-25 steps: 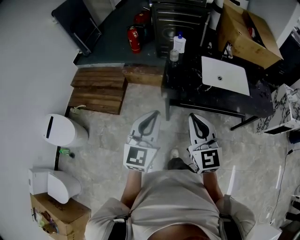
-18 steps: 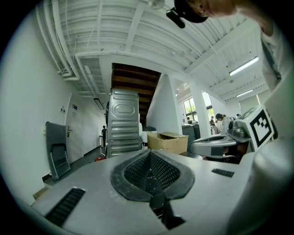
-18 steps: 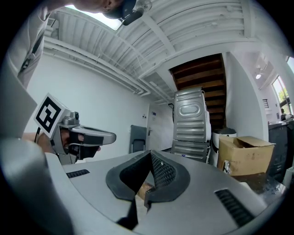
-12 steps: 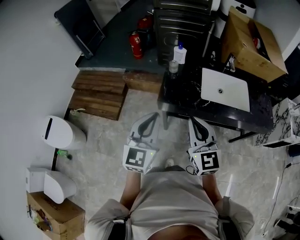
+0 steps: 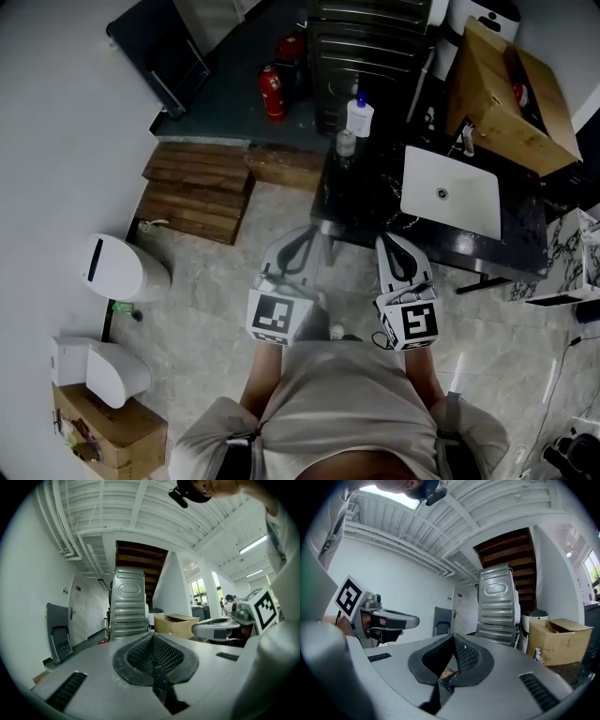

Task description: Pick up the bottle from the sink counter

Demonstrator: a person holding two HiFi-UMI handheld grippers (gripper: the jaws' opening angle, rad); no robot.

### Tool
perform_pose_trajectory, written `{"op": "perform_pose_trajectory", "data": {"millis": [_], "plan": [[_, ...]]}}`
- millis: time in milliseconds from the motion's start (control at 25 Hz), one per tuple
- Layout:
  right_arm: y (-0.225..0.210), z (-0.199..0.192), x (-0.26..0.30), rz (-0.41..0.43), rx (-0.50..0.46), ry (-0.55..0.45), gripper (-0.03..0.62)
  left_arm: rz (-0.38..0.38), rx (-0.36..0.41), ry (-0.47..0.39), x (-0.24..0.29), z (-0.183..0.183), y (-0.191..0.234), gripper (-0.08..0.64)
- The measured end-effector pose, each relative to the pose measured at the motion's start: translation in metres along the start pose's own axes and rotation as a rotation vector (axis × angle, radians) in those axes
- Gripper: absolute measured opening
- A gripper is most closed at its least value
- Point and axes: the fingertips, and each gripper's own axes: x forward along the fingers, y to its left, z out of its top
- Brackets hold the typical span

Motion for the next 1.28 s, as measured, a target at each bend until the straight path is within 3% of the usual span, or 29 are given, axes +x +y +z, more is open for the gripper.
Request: {"op": "perform_pose_trajectory", "data": {"millis": [920, 1280], "plan": [[-0.064, -0.027, 0.117, -0.069, 0.0, 0.068, -0.005, -0.066, -0.006, 0.044, 0.124, -0.021, 0.074, 0.0], [-0.088, -0.049, 0.168, -0.146, 0.013, 0.099, -0.005, -0.151, 0.011, 0.049, 0.173, -0.044, 0.106, 0.0]]}}
